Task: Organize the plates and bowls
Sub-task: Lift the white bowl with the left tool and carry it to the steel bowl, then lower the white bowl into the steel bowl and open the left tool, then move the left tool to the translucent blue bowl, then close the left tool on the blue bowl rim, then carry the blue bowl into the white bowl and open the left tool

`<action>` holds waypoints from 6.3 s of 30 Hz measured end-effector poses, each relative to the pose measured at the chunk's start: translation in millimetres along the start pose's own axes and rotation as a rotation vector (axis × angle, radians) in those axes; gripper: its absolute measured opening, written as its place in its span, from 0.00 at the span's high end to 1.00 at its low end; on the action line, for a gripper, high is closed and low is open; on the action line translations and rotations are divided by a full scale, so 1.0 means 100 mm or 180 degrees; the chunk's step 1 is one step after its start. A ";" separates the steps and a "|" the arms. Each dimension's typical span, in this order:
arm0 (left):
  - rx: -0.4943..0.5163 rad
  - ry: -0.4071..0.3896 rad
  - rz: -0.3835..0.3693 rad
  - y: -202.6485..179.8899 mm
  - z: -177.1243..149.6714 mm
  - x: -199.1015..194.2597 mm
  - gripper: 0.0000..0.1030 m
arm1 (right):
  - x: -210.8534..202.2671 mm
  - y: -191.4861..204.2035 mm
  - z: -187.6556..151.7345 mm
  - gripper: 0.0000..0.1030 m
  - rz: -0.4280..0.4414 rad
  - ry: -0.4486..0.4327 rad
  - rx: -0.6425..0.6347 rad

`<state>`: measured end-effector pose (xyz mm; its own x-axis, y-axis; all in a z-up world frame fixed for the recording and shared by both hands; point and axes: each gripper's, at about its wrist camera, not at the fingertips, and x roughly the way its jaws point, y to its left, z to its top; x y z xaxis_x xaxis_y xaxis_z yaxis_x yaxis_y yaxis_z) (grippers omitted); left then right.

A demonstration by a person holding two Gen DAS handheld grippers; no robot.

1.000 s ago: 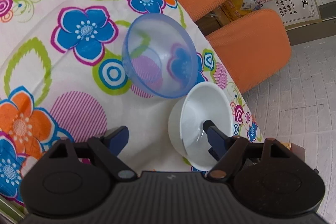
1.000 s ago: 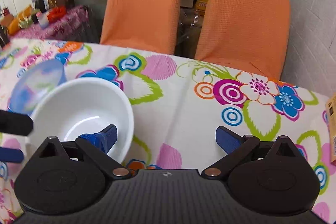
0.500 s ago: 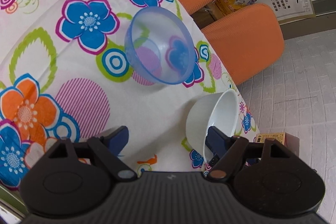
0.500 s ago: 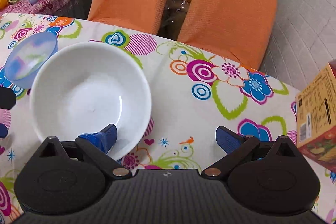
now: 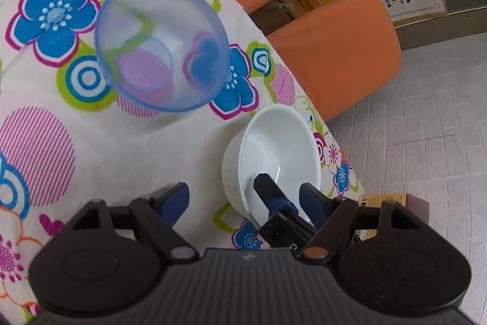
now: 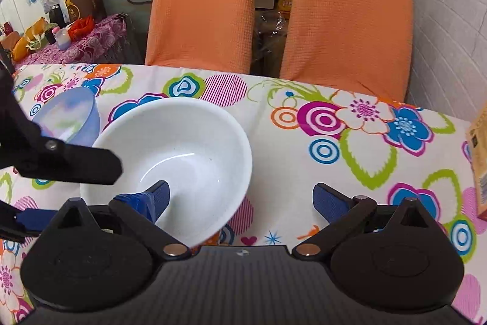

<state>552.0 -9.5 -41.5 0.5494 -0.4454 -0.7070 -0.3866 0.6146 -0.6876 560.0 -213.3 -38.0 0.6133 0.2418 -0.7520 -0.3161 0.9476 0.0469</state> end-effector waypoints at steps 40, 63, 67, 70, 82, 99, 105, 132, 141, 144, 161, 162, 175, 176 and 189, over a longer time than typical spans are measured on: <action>0.0893 0.0407 -0.0154 -0.07 -0.87 -1.01 0.92 | -1.56 0.43 -0.73 0.37 0.0511 -0.0054 -0.0332; 0.1395 0.0707 -0.0094 0.57 -1.76 -1.42 0.50 | -2.06 0.65 -1.81 0.36 0.0461 0.0108 0.0129; 0.1537 0.0534 -0.0151 0.50 -1.72 -1.57 0.48 | -2.23 0.57 -1.80 0.36 0.0331 -0.0107 0.0175; 0.1674 0.0378 -0.0169 0.47 -1.71 -1.69 0.45 | -2.31 0.50 -1.82 0.36 0.0319 -0.0216 0.0238; 0.2145 -0.0318 0.0268 0.44 -1.46 -1.97 0.40 | -2.15 0.59 -1.57 0.35 0.0427 -0.0146 0.0163; 0.1982 -0.0649 0.0606 0.73 -0.07 -1.96 0.37 | -1.20 1.32 -0.29 0.35 0.0215 -0.0069 -0.0610; 0.1697 -0.0638 0.0581 0.73 0.62 -1.61 0.37 | -0.65 1.38 -0.01 0.35 0.0149 -0.0048 -0.0783; 0.1847 -0.0323 0.0526 0.33 1.01 -0.08 0.36 | 0.10 1.25 -0.04 0.29 0.0496 -0.0359 -0.0665; 0.2121 -0.0209 0.0516 0.27 0.96 -0.05 0.79 | 0.17 1.37 0.09 0.33 0.0556 -0.0448 -0.0692; 0.2165 -0.0232 0.0505 0.30 0.92 -0.14 0.82 | 0.02 1.40 0.06 0.34 0.0593 -0.0629 -0.0774; 0.2508 -0.0334 0.0051 -0.14 -0.68 -1.60 0.81 | -1.96 1.66 -0.86 0.32 0.0396 -0.0826 -0.0853; 0.2545 -0.0301 0.0021 -0.12 -0.84 -1.64 0.80 | -2.05 1.62 -0.97 0.32 0.0373 -0.0800 -0.0819; 0.2924 0.0088 0.0156 0.31 -2.24 -1.50 0.74 | -2.32 1.36 -2.13 0.32 0.0299 -0.0528 -0.0286; 0.2939 0.0069 0.0167 0.32 -2.25 -1.49 0.69 | -2.32 1.35 -2.17 0.32 0.0306 -0.0558 -0.0294; 0.2672 -0.0129 0.0014 0.47 -2.00 -1.65 0.27 | -2.64 1.13 -2.53 0.32 0.0219 -0.0620 -0.0079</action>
<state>295.0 -37.2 10.3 0.5816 -0.4281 -0.6917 0.2819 0.9037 -0.3222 179.1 -223.4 -0.6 0.7172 0.3439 -0.6060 -0.3783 0.9226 0.0758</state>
